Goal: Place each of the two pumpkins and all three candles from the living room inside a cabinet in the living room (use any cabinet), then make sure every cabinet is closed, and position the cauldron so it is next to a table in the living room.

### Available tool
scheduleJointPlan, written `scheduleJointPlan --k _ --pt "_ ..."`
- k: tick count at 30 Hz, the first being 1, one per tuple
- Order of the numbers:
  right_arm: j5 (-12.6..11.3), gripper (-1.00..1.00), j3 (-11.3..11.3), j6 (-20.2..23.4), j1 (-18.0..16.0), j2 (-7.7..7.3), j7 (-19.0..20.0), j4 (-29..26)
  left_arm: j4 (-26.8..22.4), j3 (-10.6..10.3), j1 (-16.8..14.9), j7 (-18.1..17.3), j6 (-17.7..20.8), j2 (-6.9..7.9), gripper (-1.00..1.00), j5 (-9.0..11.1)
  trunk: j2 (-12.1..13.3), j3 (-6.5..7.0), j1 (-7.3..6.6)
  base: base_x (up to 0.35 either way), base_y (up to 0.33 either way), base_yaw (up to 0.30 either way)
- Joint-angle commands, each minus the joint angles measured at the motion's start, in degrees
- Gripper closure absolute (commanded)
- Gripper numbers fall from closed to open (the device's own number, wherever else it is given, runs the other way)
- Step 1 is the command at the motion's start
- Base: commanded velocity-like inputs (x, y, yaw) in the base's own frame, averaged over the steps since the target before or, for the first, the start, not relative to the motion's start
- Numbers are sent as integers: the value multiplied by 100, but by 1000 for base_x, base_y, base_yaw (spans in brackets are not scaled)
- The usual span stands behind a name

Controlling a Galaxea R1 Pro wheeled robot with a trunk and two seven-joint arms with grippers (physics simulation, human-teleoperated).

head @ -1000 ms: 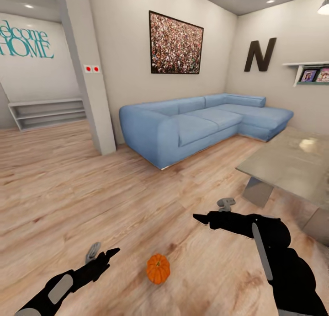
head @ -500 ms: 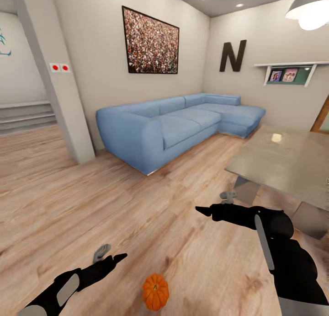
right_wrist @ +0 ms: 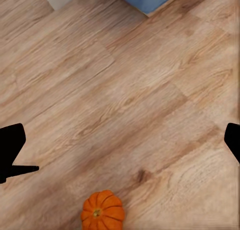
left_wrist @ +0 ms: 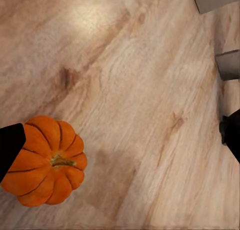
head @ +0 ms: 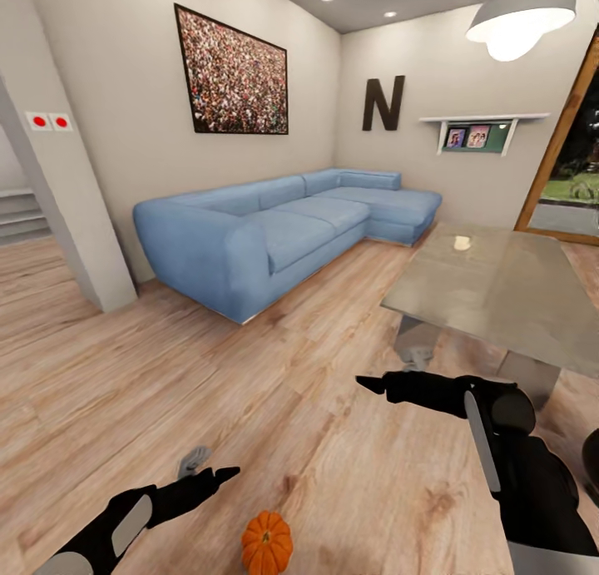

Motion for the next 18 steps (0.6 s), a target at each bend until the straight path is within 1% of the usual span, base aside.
scheduleJointPlan --k 1,2,3,6,7,9,14,18 --pt "31 -100 -7 27 2 -1 38 -2 -24 -23 -10 1 122 12 -100 20 -2 -5 -1 2 2 -72" --pt "30 -100 -11 27 9 -5 37 1 -72 9 -33 -23 342 61 -100 -36 -2 -5 -1 1 1 -37" --pt "30 -100 -14 27 11 -6 37 1 -83 43 -37 -50 396 93 -100 -39 -2 -5 -1 1 1 -29" --pt "28 -100 -61 27 15 -8 38 3 -102 186 -45 -211 532 200 -100 -41 -6 -72 7 1 0 -18" --pt "26 -100 -83 27 15 -8 39 3 -105 208 -46 -239 551 213 -100 -47 -8 -94 9 0 0 -10" --pt "24 -100 -124 27 11 -8 53 3 -97 240 -48 -283 579 233 -100 -51 -10 -138 14 0 0 -7" --pt "21 -100 -191 27 -22 -24 330 4 -47 279 -50 -352 563 229 -100 -100 -17 -249 27 0 0 -2" --pt "21 -100 -204 27 -23 -157 509 4 -32 289 -49 -373 496 238 -100 -98 -22 -338 37 0 0 0"
